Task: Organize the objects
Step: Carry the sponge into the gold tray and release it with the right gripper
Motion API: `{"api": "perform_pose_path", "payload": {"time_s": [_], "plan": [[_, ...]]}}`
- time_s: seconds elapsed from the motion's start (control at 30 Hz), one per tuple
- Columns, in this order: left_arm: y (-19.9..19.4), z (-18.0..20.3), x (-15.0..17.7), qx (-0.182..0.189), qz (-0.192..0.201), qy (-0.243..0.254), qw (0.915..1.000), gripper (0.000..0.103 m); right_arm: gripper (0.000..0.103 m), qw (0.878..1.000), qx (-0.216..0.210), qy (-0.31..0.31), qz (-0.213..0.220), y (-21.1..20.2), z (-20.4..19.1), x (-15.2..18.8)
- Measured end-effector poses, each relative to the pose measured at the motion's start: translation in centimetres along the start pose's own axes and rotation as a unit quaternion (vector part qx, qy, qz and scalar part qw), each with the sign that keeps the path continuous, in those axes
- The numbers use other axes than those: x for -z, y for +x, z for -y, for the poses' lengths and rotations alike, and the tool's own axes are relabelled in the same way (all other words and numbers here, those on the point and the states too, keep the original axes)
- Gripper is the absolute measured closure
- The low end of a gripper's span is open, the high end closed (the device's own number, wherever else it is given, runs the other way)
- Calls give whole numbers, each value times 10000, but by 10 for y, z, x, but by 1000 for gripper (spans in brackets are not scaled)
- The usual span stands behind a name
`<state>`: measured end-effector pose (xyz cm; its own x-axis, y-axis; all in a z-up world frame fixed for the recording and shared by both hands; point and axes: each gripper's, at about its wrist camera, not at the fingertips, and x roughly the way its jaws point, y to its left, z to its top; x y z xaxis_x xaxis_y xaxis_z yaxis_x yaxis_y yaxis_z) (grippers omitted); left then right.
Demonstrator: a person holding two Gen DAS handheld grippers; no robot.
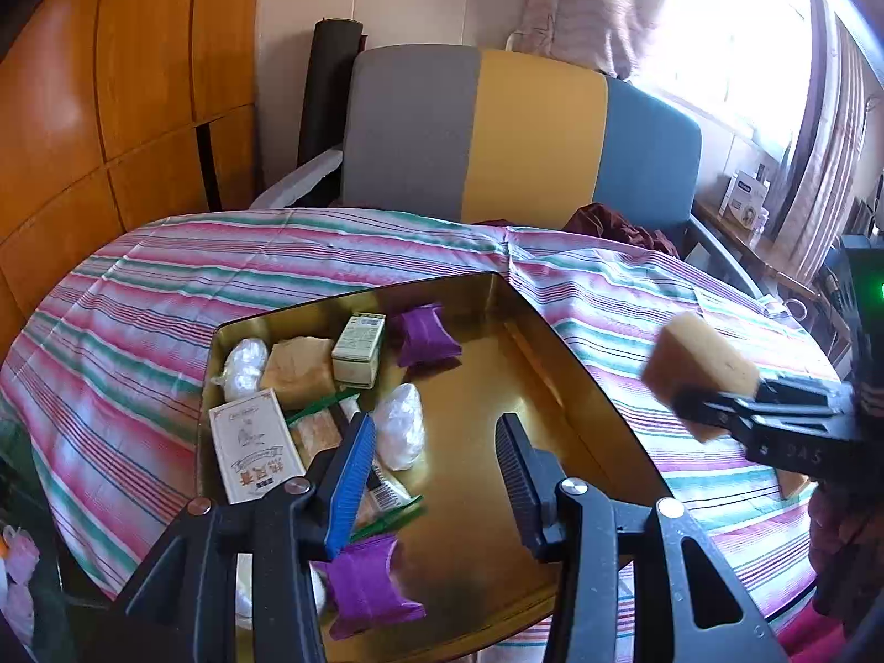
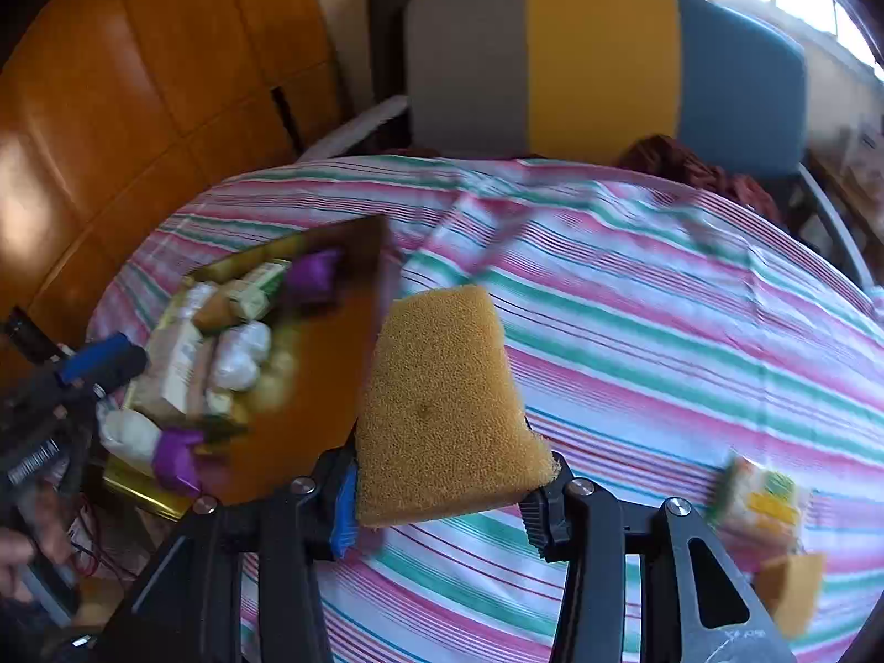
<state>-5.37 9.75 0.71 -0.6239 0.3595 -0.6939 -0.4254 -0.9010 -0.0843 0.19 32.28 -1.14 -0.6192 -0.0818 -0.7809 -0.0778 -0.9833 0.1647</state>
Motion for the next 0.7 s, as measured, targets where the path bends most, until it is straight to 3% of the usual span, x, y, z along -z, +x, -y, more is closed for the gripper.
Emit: {"api": "perform_pose_path", "payload": {"time_s": [0.37,0.63,0.7], "plan": [[3,-25,11,-31,-16,-267,9996,57,55,9979,-265,-520,-288,60,-80,-56],[10,-39,13,-57,-100,-406,9991,57,49,9943,349,-792,-626,115,-93,-74],[11,-42,14,-67,-103,-452,9989,57,46,9945,338,-764,-626,120,-91,-74]]}}
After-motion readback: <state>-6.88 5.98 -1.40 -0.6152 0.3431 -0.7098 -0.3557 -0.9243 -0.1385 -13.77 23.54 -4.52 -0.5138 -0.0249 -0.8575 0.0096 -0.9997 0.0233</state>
